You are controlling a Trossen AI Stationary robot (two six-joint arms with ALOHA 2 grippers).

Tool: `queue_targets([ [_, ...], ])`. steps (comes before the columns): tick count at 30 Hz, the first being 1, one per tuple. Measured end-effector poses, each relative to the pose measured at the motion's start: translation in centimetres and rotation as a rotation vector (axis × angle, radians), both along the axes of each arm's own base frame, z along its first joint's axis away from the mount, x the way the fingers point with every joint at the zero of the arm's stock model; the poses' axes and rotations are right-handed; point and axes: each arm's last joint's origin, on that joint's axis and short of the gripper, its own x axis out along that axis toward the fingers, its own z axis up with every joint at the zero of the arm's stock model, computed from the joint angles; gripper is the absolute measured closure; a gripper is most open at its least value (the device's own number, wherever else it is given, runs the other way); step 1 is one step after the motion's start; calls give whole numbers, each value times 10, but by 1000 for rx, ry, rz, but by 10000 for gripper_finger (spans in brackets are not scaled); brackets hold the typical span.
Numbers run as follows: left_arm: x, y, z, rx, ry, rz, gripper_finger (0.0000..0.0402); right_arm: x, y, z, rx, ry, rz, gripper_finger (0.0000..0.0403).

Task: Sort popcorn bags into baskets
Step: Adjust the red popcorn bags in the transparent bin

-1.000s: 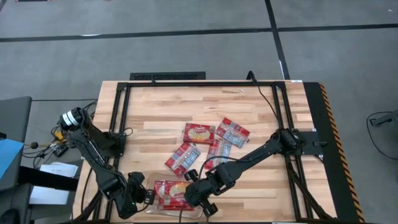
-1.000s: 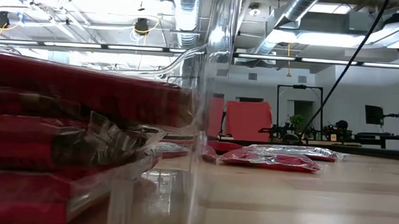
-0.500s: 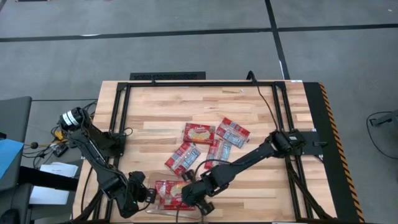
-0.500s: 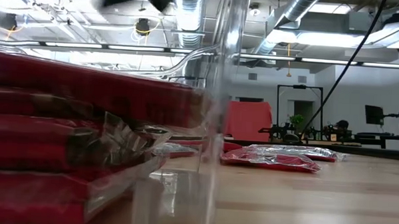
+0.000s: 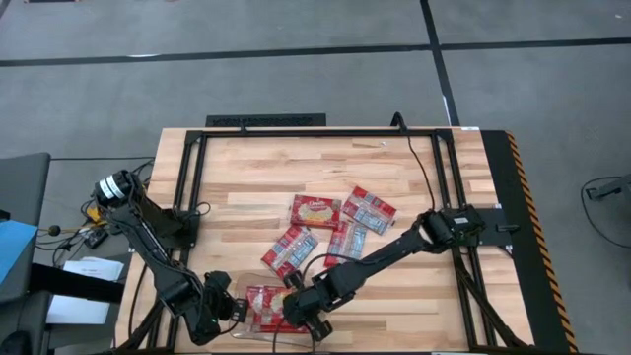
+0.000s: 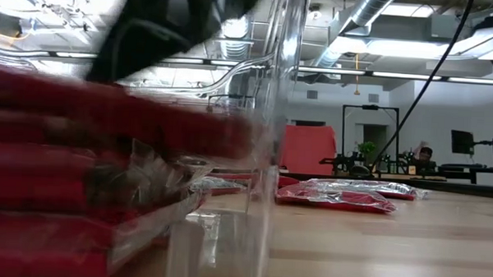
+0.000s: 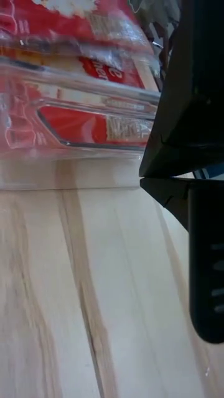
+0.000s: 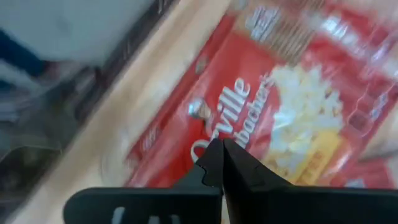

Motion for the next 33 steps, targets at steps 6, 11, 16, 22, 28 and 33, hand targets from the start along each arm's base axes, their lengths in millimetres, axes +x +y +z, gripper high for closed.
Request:
queue_targets([
  [6, 0, 1, 0, 5, 3, 2, 401, 4, -2, -9, -6, -1, 12, 388],
  [11, 0, 2, 0, 11, 10, 2, 401, 13, -7, -8, 14, -65, 14, 396],
  [16, -1, 3, -1, 23, 21, 1, 402, 22, -11, 3, 45, -123, 3, 375],
  [22, 2, 5, 0, 41, -7, 20, 401, 38, -19, 20, 88, -295, -30, 379],
  [28, 3, 6, 0, 49, -8, 5, 401, 22, -25, 52, -4, -134, -18, 396],
  [33, 4, 6, 0, 52, -15, 8, 401, 2, -9, 49, -62, 11, 124, 388],
])
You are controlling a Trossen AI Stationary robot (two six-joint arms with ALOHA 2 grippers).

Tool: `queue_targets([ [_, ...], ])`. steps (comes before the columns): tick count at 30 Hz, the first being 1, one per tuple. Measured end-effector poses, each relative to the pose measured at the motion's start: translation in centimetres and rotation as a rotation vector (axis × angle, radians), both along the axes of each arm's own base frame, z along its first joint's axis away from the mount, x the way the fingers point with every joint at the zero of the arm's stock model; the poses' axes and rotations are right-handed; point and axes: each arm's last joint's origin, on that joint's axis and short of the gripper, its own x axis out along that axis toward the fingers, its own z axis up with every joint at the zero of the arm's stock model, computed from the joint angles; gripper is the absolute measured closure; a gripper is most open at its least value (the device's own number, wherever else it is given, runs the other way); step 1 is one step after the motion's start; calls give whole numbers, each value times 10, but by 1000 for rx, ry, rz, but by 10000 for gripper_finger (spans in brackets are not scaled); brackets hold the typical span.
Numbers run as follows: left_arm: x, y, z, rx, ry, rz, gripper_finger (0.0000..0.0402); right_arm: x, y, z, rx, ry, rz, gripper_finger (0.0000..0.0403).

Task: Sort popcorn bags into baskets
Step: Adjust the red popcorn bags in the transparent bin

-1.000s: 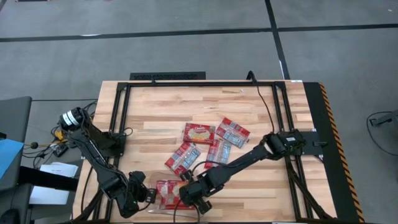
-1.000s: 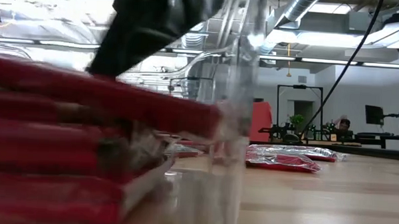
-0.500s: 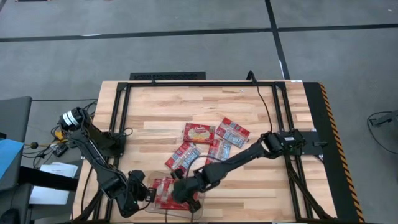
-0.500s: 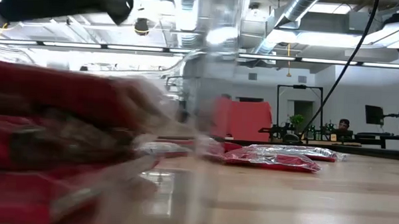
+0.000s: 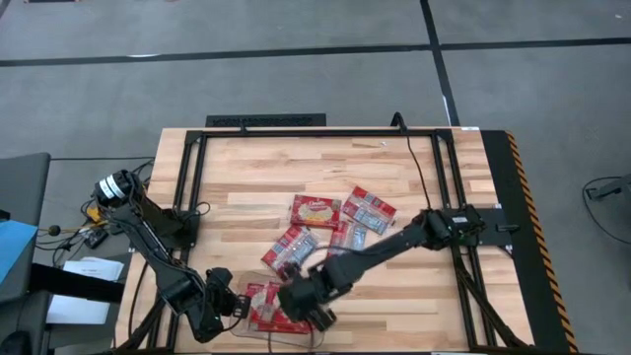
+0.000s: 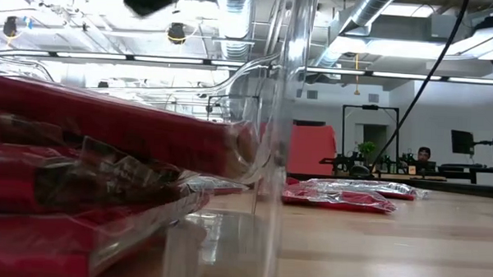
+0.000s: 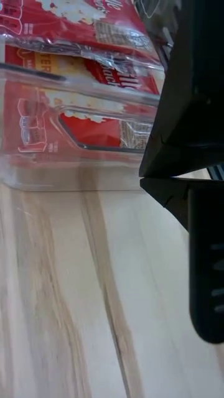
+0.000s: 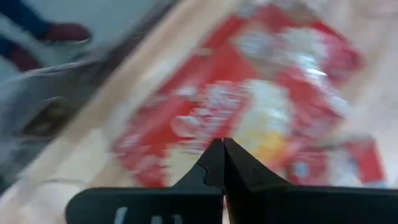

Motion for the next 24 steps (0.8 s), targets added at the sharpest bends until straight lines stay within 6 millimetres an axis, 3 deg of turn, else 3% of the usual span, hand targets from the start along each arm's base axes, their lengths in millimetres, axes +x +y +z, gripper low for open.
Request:
queue_targets([
  [5, 0, 0, 0, -1, -3, 1, 401, -7, 13, -11, -18, 6, 40, 392],
  [17, 0, 0, 0, -2, -4, 2, 402, 2, 3, -51, -46, 39, 29, 387],
  [24, 0, 0, 0, 4, -6, 8, 401, 16, 3, -56, -43, -69, 41, 393],
])
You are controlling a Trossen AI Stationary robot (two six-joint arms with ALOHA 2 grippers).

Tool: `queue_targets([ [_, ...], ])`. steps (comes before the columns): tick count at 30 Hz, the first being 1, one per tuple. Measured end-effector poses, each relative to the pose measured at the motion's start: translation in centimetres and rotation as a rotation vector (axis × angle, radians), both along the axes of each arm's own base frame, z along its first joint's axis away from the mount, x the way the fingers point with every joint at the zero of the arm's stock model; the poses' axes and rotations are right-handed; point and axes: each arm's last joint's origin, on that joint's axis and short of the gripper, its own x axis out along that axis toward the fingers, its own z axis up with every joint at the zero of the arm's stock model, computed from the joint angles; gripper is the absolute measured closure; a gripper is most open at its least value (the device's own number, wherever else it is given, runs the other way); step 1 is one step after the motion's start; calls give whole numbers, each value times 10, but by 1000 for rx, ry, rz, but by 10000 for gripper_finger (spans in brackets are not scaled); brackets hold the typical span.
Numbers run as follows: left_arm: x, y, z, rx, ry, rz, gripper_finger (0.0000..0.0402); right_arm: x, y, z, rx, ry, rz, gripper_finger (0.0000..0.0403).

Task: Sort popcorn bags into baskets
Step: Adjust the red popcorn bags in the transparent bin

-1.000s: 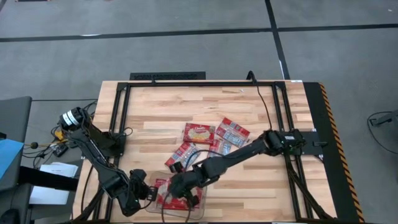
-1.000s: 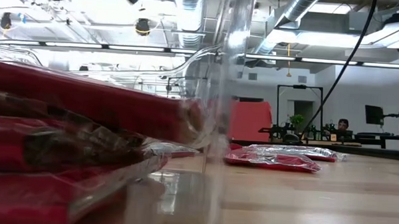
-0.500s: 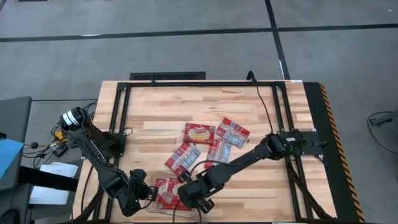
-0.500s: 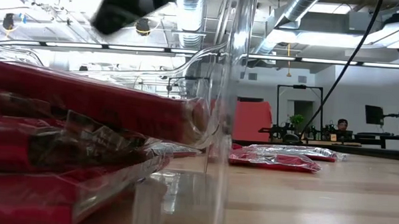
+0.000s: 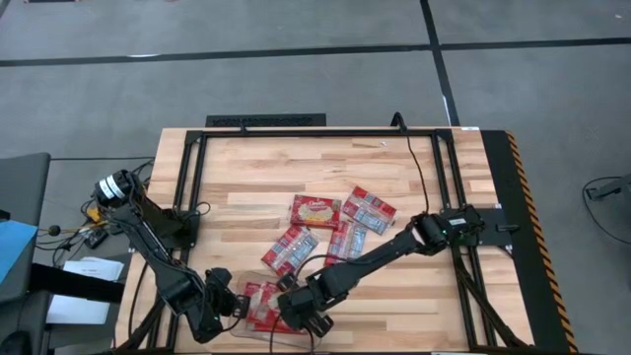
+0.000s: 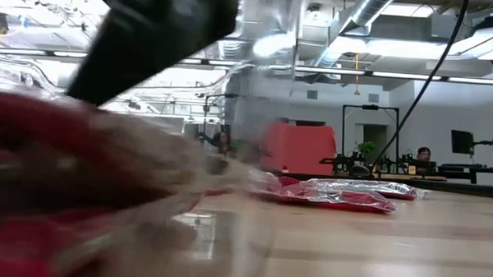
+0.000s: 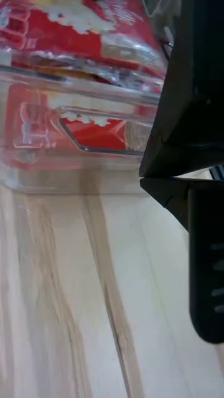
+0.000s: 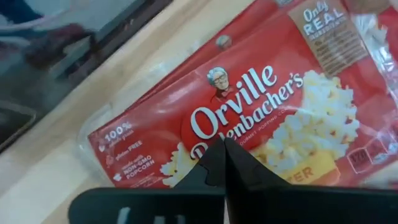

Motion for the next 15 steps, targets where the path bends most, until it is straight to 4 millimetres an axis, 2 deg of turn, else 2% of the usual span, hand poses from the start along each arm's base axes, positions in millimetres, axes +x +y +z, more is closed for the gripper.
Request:
queue_targets([
  [5, 1, 2, -1, 7, 13, 6, 401, 11, -8, 6, 12, -72, -34, 379],
  [9, 2, 5, -1, 18, 26, 11, 401, 19, -14, 13, 15, -136, -65, 383],
  [12, 1, 5, -2, 19, 34, 13, 401, 17, -16, 19, -12, -145, -88, 389],
  [15, 1, 5, -2, 10, 42, 17, 401, 6, -20, 40, -44, -103, -90, 390],
])
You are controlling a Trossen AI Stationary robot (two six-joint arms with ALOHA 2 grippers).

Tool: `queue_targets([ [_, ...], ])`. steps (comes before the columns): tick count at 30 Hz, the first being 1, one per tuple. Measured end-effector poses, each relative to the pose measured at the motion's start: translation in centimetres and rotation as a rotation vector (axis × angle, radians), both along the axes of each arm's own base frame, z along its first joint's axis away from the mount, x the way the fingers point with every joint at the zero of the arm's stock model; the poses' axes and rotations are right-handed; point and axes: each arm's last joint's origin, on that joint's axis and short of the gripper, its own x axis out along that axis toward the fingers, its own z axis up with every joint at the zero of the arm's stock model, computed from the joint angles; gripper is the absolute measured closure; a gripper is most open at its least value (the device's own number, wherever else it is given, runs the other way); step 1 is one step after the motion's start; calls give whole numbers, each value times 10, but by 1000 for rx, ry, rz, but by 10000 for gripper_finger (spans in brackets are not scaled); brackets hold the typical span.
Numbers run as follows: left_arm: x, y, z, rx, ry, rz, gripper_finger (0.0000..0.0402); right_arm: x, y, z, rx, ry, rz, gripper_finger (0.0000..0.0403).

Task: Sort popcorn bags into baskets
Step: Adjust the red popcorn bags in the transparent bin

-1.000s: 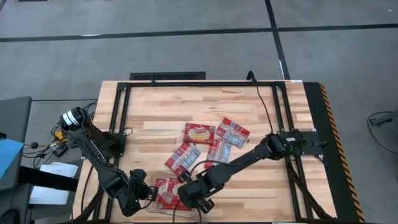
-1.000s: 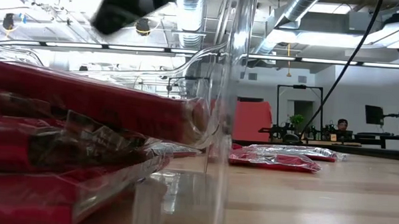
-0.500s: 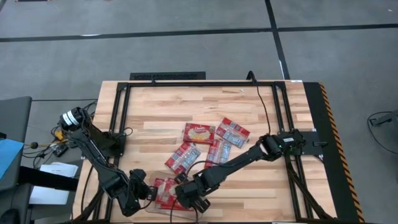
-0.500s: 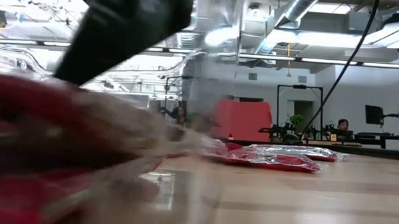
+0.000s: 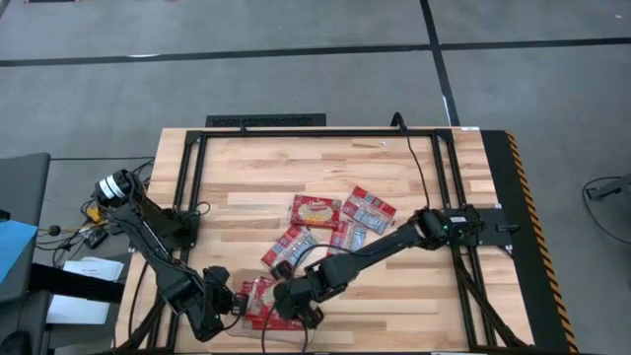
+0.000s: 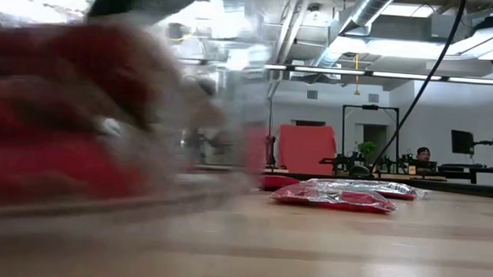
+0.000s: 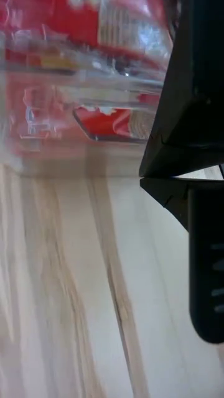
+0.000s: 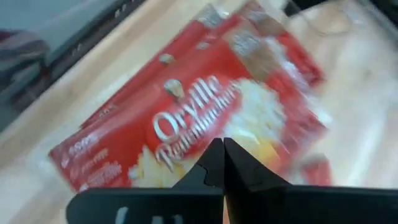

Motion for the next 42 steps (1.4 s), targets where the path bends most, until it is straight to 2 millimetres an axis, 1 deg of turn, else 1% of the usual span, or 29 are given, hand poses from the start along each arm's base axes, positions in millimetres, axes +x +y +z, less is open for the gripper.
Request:
queue_targets([
  [2, 3, -1, 2, -6, -41, 12, 402, -8, 2, 15, -37, 19, 11, 387],
  [3, 4, -1, 2, -2, -48, 16, 402, -13, 2, 17, -56, 57, 27, 385],
  [4, 5, 0, 2, 8, -59, 19, 402, -18, 4, 16, -77, 98, 46, 384],
  [7, 5, 1, 1, 15, -56, 20, 402, -27, 13, 3, -99, 192, 98, 386],
  [11, 7, 3, 1, 32, -65, 25, 402, -42, 21, 6, -109, 283, 139, 393],
  [14, 8, 4, 1, 35, -64, 29, 402, -53, 23, -1, -167, 381, 175, 394],
  [17, 8, 4, 1, 37, -65, 30, 402, -56, 30, -3, -173, 375, 211, 391],
  [21, 8, 5, 1, 44, -77, 39, 402, -50, 38, -23, -155, 373, 229, 392],
  [26, 9, 5, 1, 45, -75, 44, 402, -39, 36, -35, -183, 324, 244, 395],
  [32, 15, 10, 2, 51, -79, 65, 402, -22, 26, -30, -172, 200, 210, 380],
  [34, 16, 13, 1, 61, -75, 58, 402, -17, 22, -24, -176, 161, 172, 379],
  [37, 21, 14, 2, 58, -90, 48, 402, -10, 18, -5, -162, 95, 140, 382],
  [42, 26, 18, 2, 72, -99, 42, 402, -10, 14, 24, -144, 71, 108, 388],
])
